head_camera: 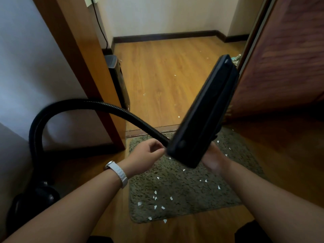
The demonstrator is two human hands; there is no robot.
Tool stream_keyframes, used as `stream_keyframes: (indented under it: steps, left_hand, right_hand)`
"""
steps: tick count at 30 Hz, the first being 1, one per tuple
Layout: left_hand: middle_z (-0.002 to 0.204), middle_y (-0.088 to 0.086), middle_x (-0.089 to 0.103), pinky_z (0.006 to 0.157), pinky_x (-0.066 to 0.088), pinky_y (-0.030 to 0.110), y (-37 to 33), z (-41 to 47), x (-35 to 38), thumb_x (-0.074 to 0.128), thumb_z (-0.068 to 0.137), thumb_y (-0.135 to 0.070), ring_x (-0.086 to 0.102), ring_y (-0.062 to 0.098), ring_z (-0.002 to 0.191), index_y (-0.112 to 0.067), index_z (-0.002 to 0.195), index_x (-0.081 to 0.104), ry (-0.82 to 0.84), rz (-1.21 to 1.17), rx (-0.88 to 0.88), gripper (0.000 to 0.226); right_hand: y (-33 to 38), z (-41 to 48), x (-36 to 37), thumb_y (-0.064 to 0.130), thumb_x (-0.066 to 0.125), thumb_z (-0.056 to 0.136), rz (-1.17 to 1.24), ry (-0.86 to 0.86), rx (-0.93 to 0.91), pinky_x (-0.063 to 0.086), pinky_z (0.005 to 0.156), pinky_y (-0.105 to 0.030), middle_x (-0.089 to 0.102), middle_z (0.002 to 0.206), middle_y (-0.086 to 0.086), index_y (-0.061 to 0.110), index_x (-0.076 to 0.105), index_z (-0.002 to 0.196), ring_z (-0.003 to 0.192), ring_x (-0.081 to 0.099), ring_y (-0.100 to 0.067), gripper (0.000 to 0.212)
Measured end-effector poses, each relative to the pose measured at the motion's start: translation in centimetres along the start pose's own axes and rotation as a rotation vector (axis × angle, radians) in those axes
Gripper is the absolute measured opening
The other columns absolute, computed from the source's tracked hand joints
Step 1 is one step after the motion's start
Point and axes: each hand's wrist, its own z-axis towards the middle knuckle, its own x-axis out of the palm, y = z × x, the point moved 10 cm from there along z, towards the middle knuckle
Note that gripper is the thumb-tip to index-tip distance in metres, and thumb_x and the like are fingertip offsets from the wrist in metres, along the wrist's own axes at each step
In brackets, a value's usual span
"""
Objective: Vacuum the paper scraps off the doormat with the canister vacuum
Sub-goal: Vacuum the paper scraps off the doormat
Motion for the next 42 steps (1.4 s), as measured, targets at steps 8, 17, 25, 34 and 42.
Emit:
stream_keyframes:
  steps: [8,17,25,34,42]
  left_hand:
    - [0.127,-0.013,0.054,0.104,0.046,0.035,0.0,1.2,1.3,0.062,0.091,-0.046,0.051,0.007,0.117,-0.027,0.128,0.055,-0.02,0.538,0.165,0.042]
    - [0.113,-0.007,0.066,0.088,0.054,0.037,7.1,0.7,5.5,0.041,0.052,-0.1,0.063,0.015,0.099,-0.027,0.125,0.055,0.576,0.97,-0.111,0.105]
    - [0.077,0.001,0.062,0.065,0.051,0.037,5.4,-0.4,10.0,0.029,0.071,-0.095,0.056,0.017,0.065,-0.018,0.086,0.058,0.559,0.905,0.019,0.083]
    - [0.076,-0.001,0.061,0.065,0.055,0.035,1.0,-3.0,14.2,0.064,0.082,-0.052,0.059,0.019,0.066,-0.026,0.09,0.047,0.586,0.755,0.35,0.032]
    - [0.083,-0.013,0.06,0.069,0.049,0.026,8.2,-0.6,6.3,0.048,0.061,-0.094,0.058,0.008,0.075,-0.033,0.085,0.05,0.512,1.017,0.171,0.066]
  right_hand:
    - [-0.4,0.4,-1.8,0.001,0.049,0.089,0.681,-0.114,0.161,0.049,0.087,-0.042,0.05,0.065,-0.008,0.01,0.048,0.081,0.069,0.056,-0.025,0.012]
    - [-2.1,0.2,-5.7,0.021,0.058,0.083,0.685,-0.176,0.369,0.045,0.047,-0.027,0.046,0.059,-0.001,0.014,0.047,0.09,0.045,0.045,-0.014,0.014]
    - [-3.5,0.3,-11.6,0.012,0.066,0.086,-0.137,-0.413,0.39,0.06,0.07,-0.046,0.058,0.1,-0.015,0.011,0.044,0.122,0.078,0.064,-0.028,0.042]
    - [-2.5,0.5,-12.2,0.015,0.07,0.08,-0.732,-0.33,0.473,0.056,0.067,-0.037,0.062,0.096,-0.01,0.015,0.057,0.114,0.081,0.064,-0.028,0.037]
    - [-1.3,0.1,-11.4,0.018,0.071,0.08,-1.005,-0.06,0.431,0.051,0.064,-0.029,0.062,0.092,-0.002,0.026,0.06,0.119,0.08,0.063,-0.018,0.041]
